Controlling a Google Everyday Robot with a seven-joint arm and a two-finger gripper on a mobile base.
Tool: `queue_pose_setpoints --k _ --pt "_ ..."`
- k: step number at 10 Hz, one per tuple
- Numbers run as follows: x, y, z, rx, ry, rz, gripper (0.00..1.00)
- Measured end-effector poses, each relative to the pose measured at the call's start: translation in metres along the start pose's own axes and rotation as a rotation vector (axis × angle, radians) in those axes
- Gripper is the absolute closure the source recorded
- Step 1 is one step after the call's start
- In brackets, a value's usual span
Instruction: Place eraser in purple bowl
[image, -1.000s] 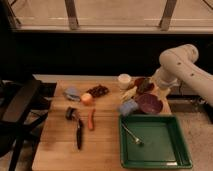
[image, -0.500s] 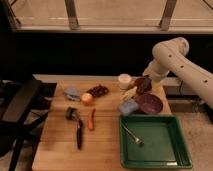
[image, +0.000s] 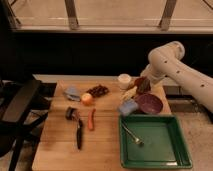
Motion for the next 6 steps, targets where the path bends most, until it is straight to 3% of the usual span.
queue_pose_setpoints --k 4,6 --pt "0.014 -0.015 0.042 -0.018 0.07 -0.063 0.35" --pt "0.02 -0.022 0.059 -0.036 0.082 -0.09 0.35"
